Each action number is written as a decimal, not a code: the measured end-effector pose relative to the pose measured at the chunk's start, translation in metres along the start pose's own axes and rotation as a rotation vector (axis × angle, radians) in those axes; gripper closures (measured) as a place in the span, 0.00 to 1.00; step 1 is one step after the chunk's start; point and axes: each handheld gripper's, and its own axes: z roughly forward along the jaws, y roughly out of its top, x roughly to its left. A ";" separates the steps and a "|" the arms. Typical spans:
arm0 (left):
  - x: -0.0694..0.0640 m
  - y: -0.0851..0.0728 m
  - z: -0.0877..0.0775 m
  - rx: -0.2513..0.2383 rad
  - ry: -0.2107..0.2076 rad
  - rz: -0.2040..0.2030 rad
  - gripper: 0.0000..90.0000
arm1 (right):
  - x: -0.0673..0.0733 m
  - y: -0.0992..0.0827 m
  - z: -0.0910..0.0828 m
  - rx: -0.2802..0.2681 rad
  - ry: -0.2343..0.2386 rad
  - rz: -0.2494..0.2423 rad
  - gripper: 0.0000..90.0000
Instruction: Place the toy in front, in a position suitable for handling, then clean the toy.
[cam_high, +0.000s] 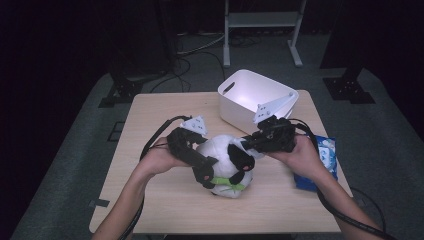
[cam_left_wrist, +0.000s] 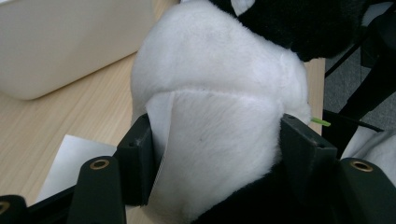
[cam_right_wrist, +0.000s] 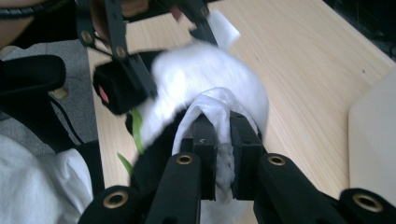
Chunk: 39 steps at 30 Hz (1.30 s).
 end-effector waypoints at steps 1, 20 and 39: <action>-0.001 0.002 0.001 -0.002 -0.003 -0.001 0.40 | 0.001 0.002 0.000 -0.005 0.005 -0.005 0.92; 0.009 0.009 0.000 -0.076 -0.039 -0.059 0.28 | -0.002 -0.001 0.021 0.101 -0.020 -0.028 0.92; 0.021 -0.030 -0.032 -0.156 -0.022 -0.107 0.20 | -0.014 -0.016 0.017 0.088 -0.018 0.020 0.92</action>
